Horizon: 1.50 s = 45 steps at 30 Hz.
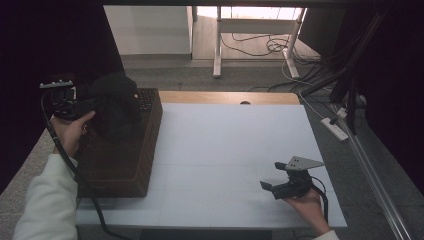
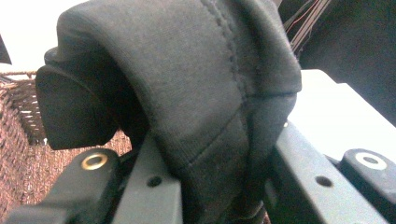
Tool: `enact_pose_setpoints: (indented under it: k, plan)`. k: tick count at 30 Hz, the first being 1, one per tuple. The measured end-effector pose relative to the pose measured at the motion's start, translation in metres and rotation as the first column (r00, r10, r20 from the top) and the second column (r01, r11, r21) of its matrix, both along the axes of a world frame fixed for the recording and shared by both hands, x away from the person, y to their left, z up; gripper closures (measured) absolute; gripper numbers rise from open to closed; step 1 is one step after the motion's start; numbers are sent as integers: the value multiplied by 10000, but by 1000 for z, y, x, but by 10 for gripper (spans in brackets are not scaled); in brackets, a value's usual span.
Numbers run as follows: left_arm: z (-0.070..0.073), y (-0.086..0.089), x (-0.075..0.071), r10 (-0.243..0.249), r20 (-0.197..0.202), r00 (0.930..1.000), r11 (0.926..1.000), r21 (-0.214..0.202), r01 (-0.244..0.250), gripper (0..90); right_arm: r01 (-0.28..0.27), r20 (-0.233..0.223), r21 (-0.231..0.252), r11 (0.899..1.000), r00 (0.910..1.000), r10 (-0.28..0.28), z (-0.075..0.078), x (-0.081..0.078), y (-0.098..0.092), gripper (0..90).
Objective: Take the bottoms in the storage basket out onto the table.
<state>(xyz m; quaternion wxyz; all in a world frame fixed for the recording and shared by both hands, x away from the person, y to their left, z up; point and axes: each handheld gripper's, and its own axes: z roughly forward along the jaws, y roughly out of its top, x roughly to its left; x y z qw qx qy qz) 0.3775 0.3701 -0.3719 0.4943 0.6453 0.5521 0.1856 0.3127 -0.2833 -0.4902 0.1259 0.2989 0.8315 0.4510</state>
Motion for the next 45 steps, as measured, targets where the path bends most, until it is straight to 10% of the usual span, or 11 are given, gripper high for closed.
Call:
enact_pose_setpoints:
  k: [45]
  plan:
    - [43,-35,-28,-1232,1315,9836,9884,-727,1336,781,62,-1,-3,10000,10000,-62,0,0,0,64]
